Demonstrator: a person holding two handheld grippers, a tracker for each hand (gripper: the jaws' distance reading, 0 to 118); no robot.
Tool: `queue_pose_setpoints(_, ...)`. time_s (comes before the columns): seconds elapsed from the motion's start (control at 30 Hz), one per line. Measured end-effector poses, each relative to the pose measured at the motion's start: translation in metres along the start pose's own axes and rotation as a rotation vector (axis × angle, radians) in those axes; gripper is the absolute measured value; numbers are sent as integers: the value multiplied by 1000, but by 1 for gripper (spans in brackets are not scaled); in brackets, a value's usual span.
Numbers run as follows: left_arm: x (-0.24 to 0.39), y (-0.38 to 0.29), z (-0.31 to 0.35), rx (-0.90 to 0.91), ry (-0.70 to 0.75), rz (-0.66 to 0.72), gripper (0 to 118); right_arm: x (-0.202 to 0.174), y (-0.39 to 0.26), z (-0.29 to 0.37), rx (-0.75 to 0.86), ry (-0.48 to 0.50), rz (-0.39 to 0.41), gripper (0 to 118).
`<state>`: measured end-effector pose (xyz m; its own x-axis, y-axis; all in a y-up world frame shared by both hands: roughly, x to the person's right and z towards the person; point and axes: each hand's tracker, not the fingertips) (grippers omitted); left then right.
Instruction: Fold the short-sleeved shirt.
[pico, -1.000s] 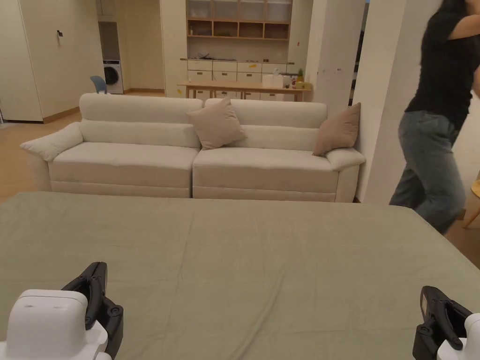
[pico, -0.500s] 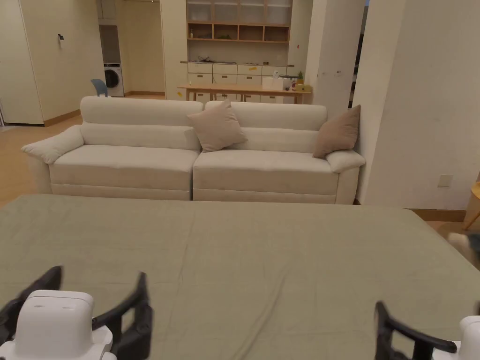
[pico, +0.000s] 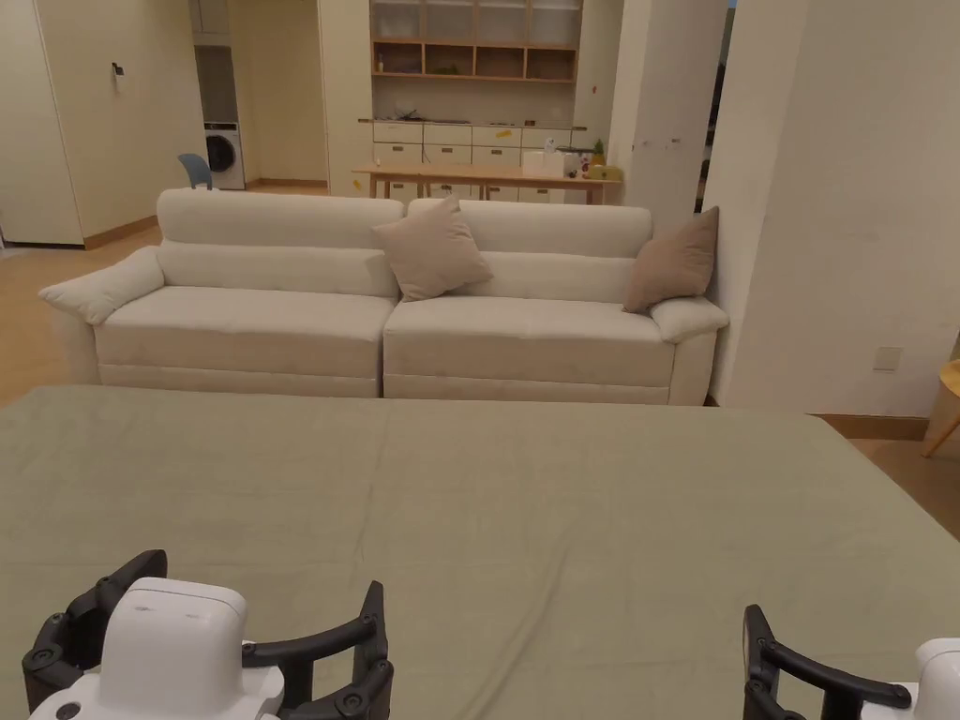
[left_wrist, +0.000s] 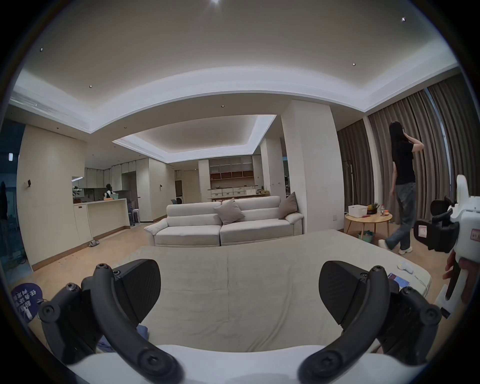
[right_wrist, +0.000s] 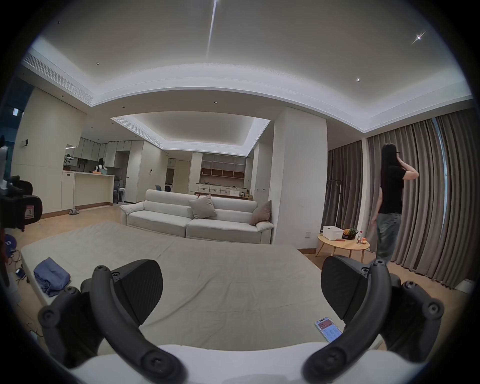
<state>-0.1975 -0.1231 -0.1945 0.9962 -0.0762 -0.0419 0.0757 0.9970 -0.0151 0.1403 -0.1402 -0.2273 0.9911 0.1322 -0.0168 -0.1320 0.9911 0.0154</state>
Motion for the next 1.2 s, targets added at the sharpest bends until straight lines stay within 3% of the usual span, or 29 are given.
queue_pose_setpoints(0.13, 15, 1, 4, 1, 209, 3, 117, 1, -2, -1, -6, 0, -8, 118)
queue_pose_setpoints(0.2, 24, 1, 5, -9, 320, -114, 117, 1, -2, -2, -10, 3, -13, 118)
queue_pose_setpoints(0.23, 24, 2, 4, -15, 311, -142, 117, 1, -1, -1, -9, 3, -15, 118)
queue_pose_setpoints(0.4, 19, 7, 12, -44, 199, 1, 117, 1, -2, -1, -16, 9, -18, 118)
queue_pose_setpoints(0.53, 25, 8, 19, 12, 237, -53, 118, -1, -3, -1, -22, 13, -14, 118)
queue_pose_setpoints(0.7, 20, 17, 25, 2, 157, -37, 117, -2, -2, 0, -19, 13, -9, 118)
queue_pose_setpoints(1.07, 21, 21, 28, 8, 162, -54, 117, -5, -2, 0, -26, 22, -2, 118)
queue_pose_setpoints(1.17, 22, 18, 30, 142, 264, -78, 117, -5, -2, 1, -27, 27, -9, 118)
queue_pose_setpoints(1.2, 20, 19, 31, 130, 230, -61, 117, -5, -2, 1, -27, 28, -11, 118)
